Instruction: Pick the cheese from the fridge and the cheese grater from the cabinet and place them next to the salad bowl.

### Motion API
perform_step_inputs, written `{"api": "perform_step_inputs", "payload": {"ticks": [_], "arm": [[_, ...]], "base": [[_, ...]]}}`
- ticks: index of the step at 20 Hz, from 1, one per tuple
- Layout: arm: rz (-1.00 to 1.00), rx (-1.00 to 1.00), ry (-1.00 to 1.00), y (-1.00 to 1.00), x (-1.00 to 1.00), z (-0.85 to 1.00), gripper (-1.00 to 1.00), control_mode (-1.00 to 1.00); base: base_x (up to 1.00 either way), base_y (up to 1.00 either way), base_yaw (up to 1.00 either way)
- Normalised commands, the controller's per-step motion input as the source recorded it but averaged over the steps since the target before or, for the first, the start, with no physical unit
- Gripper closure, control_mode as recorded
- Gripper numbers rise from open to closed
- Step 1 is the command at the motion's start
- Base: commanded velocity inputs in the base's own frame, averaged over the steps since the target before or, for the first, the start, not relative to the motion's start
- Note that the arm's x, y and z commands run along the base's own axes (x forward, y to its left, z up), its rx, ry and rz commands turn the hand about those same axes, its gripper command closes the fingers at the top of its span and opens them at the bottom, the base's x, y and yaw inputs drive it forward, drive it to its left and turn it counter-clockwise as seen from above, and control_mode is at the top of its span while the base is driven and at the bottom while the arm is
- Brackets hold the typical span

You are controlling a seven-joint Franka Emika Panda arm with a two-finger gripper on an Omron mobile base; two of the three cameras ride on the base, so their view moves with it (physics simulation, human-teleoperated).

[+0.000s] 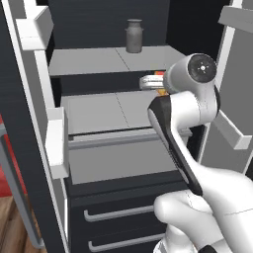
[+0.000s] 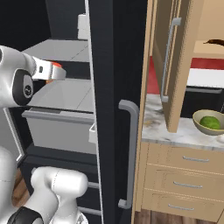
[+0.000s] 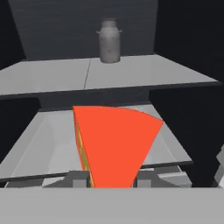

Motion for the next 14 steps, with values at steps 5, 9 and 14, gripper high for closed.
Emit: {"api": "perform_step_inputs", "payload": {"ticks": [5, 9, 14], "arm": [[0.0, -0.03, 0.09, -0.22, -0.24, -0.18, 1.0, -1.0], [0.0, 0.0, 0.0, -0.08, -0.14, -0.19, 1.0, -1.0], [0.0, 0.0, 0.0, -0.02, -0.58, -0.04, 1.0, -1.0]], "base": [[0.0, 0.0, 0.0], [0.0, 0.0, 0.0], [0.0, 0.0, 0.0]]}}
